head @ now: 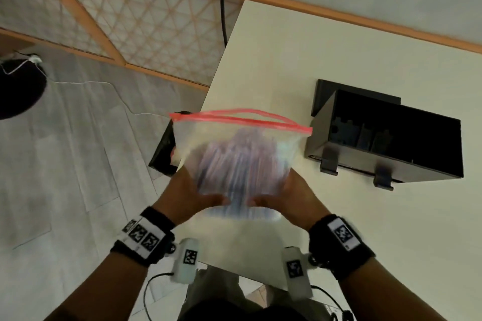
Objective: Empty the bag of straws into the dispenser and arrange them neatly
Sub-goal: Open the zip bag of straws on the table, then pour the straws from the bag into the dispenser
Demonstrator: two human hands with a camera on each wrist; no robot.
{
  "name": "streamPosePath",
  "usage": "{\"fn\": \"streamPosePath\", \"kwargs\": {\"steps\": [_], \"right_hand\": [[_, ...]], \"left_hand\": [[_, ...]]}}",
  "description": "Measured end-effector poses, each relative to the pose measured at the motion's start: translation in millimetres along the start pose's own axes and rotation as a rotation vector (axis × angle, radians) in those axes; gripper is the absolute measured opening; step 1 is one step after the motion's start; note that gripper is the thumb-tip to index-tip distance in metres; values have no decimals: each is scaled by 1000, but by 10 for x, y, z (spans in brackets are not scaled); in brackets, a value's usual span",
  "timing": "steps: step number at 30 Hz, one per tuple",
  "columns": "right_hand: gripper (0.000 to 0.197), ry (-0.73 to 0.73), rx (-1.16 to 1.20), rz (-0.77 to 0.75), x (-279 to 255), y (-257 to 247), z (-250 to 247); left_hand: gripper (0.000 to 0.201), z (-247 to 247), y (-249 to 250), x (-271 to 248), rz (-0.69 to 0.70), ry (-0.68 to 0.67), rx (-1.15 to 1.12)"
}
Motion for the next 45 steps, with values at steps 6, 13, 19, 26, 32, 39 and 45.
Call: {"fn": "streamPosePath", "kwargs": {"steps": [6,13,19,26,32,39,45], "right_hand": [[56,-13,170,-145,55,-120,102],[52,22,84,-139,255,-29,-6],[74,124,240,-104,396,126,42],[41,49,134,7,492,439,140],[43,29,322,54,380,480,233],[34,15,405,241,342,558,213],[33,26,495,93,237,143,152]], "left_hand": [[47,290,173,47,127,21,-158],[41,432,124,274,159,2,-25],[45,632,21,350,157,57,24],[85,818,-295,226,-16,2,108],[76,867,-270,143,-151,-43,-27],[78,884,-273,180,-212,-51,29],[59,634,234,157,-164,-312,313]]}}
Point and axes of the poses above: each hand's wrist, its own x-axis towards the middle knuckle, its own z-axis out of the palm, y = z × x, the point moved 2 cm from there along x, towards the middle knuckle, and after that the axes turned 6 degrees about y, right-handed, at the moved point
